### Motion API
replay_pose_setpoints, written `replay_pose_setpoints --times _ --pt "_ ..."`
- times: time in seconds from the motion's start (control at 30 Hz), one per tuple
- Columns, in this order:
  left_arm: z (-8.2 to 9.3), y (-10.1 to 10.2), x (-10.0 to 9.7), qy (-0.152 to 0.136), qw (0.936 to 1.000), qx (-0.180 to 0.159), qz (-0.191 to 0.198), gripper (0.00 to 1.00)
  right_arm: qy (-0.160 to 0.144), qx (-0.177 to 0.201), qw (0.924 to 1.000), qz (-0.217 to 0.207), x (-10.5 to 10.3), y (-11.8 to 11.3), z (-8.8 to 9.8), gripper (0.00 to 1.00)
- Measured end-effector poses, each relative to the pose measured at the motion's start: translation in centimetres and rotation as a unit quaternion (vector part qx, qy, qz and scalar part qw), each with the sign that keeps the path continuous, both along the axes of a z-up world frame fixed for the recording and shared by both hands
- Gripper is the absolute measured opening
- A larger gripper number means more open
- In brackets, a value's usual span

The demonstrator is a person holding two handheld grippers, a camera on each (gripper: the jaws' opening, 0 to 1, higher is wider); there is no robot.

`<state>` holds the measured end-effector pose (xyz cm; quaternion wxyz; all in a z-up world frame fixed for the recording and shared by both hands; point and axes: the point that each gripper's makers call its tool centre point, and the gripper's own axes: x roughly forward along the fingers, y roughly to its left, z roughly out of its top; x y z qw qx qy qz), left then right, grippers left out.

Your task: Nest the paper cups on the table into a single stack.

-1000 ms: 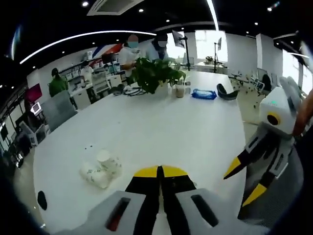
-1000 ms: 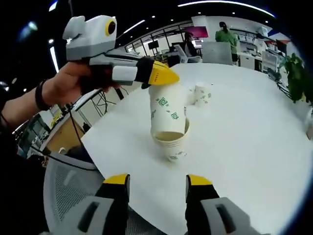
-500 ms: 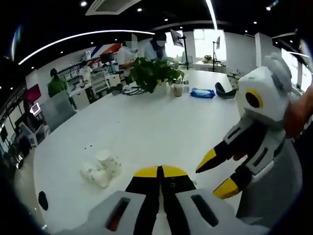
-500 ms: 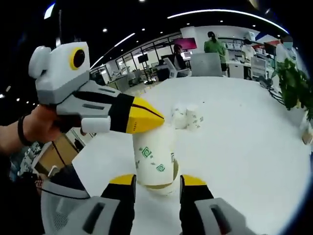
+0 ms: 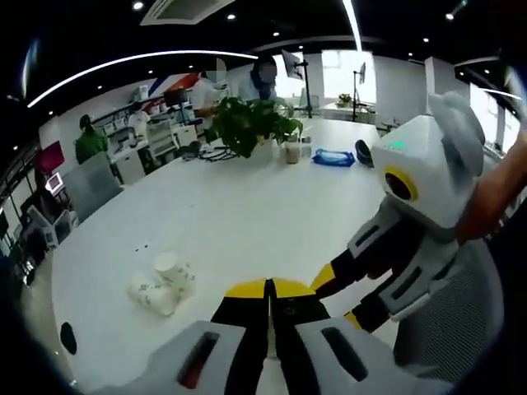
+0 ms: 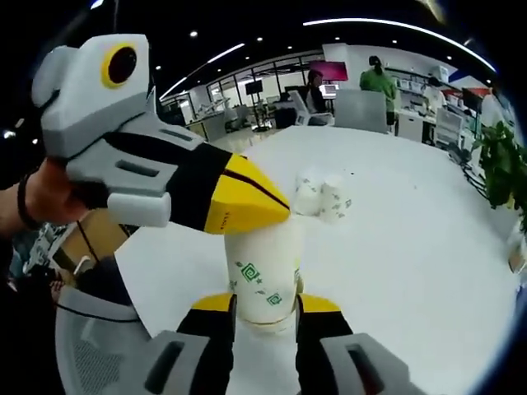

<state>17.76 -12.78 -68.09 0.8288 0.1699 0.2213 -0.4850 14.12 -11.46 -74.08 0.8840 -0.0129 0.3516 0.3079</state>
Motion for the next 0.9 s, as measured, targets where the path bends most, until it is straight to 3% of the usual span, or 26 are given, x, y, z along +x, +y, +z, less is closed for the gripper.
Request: replay_pose_setpoints --times 0.67,0.9 --pt "-2.1 0.4 -2.4 0.030 0.9995 0.009 0.000 0.00 0.003 -0.005 0.9999 0.010 -0.4 -0.7 -1.3 0.28" --pt "-2.3 2.3 -1.5 0.058 0.9958 -0.030 0.064 0.12 0.010 -0.005 0.9999 0.008 -1.2 -1.6 -1.6 0.30"
